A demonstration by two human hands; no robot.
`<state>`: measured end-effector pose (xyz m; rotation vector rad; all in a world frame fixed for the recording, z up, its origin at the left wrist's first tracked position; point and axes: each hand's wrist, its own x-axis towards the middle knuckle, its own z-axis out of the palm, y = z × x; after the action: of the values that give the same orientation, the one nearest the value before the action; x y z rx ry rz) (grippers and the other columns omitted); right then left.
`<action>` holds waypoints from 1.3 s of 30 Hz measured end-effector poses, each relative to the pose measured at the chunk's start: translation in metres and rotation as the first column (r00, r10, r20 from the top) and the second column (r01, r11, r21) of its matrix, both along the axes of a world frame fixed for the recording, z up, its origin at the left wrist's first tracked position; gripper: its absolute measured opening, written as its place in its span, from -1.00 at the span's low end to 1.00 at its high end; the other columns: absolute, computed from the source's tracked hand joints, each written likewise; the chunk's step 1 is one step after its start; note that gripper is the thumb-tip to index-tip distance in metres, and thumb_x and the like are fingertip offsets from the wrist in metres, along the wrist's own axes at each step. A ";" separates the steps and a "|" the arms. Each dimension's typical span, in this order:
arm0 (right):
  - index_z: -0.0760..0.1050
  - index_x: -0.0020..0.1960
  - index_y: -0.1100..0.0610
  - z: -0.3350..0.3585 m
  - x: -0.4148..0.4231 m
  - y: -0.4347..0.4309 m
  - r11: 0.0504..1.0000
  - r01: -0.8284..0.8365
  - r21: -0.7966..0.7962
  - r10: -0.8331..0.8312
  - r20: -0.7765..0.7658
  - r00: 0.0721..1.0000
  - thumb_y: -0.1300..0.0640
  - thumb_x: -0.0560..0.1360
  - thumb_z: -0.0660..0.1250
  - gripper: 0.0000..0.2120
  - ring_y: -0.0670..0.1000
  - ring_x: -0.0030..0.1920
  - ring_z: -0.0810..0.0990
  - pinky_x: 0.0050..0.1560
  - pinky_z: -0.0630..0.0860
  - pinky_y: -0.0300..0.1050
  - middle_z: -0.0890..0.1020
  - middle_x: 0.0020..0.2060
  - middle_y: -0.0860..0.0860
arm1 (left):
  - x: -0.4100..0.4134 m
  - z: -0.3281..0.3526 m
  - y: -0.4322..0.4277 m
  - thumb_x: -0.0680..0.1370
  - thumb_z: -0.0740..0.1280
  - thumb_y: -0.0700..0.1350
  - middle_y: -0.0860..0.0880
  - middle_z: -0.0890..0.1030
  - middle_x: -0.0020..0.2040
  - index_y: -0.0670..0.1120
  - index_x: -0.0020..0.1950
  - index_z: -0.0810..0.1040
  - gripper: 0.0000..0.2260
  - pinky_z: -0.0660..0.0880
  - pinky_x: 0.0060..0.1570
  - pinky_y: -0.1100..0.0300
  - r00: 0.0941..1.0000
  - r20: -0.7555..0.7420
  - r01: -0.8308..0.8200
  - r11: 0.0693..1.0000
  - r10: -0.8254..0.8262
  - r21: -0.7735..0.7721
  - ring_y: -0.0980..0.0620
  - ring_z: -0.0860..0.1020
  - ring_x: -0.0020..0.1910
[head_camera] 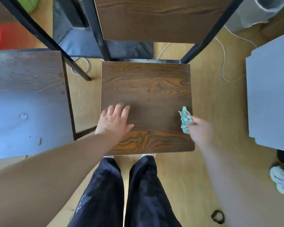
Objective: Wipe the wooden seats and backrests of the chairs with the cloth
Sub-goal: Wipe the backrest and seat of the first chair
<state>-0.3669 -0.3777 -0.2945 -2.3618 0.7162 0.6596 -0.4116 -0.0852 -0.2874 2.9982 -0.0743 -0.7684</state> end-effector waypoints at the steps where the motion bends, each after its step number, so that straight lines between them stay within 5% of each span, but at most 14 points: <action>1: 0.59 0.24 -0.04 -0.003 -0.004 -0.011 1.000 0.014 -0.008 -0.014 -0.010 1.000 0.28 0.50 0.18 -0.58 -0.02 -0.13 0.59 -0.30 0.41 -0.40 0.64 0.07 -0.03 | 0.001 0.000 -0.009 0.59 0.10 0.26 -0.07 0.21 0.47 -0.03 0.56 0.04 -0.36 0.25 0.36 0.00 1.000 -0.002 0.023 1.000 -0.023 -0.004 -0.12 0.23 0.42; 5: 0.57 0.26 0.05 -0.016 -0.025 -0.032 0.997 0.073 -0.010 -0.073 -0.021 0.997 0.32 0.53 0.19 -0.61 -0.07 -0.23 0.51 -0.43 0.33 -0.50 0.61 0.07 0.01 | -0.002 -0.003 -0.035 0.60 0.08 0.27 -0.06 0.18 0.49 -0.03 0.56 0.00 -0.36 0.23 0.38 0.00 0.994 -0.014 0.105 0.994 -0.106 -0.008 -0.11 0.21 0.43; 12: 0.51 0.33 0.10 -0.029 -0.038 0.010 0.999 0.034 -0.012 -0.034 0.039 0.999 0.27 0.57 0.20 -0.64 0.10 0.03 0.57 -0.06 0.47 -0.16 0.51 0.14 0.08 | -0.016 -0.006 -0.028 0.59 0.10 0.26 -0.06 0.18 0.50 -0.03 0.56 0.02 -0.36 0.22 0.39 0.00 0.995 -0.038 0.092 0.996 -0.093 -0.008 -0.11 0.20 0.45; 20: 0.48 0.37 0.12 -0.028 -0.051 0.112 0.970 -0.231 0.072 0.226 0.068 0.972 0.29 0.59 0.23 -0.63 0.07 0.17 0.53 0.24 0.50 -0.14 0.46 0.18 0.05 | -0.055 -0.008 0.039 0.59 0.10 0.27 -0.07 0.20 0.51 -0.03 0.56 0.03 -0.36 0.27 0.40 -0.01 0.996 -0.083 -0.025 0.999 0.028 0.037 -0.12 0.21 0.46; 32: 0.46 0.38 0.07 -0.033 -0.083 0.258 0.799 -0.552 0.240 0.558 0.045 0.828 0.23 0.60 0.21 -0.63 0.02 0.15 0.51 0.23 0.50 -0.13 0.46 0.17 -0.01 | -0.102 -0.014 0.121 0.57 0.10 0.27 -0.05 0.22 0.48 -0.01 0.53 0.06 -0.38 0.26 0.37 0.00 0.960 -0.082 -0.266 0.963 0.269 0.044 -0.10 0.20 0.44; 39: 0.52 0.30 0.06 -0.022 -0.084 0.239 0.839 -0.391 0.378 0.428 -0.016 0.904 0.14 0.58 0.28 -0.70 -0.09 0.01 0.54 -0.08 0.40 -0.40 0.50 0.04 -0.09 | -0.105 -0.006 0.125 0.59 0.10 0.25 -0.05 0.21 0.48 -0.02 0.54 0.05 -0.38 0.26 0.36 0.02 0.972 -0.097 -0.209 0.976 0.214 0.059 -0.10 0.20 0.44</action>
<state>-0.4506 -0.1383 -0.3163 -2.1458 0.0931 1.0053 -0.5162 0.0398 -0.2932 2.9390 0.2667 -0.9088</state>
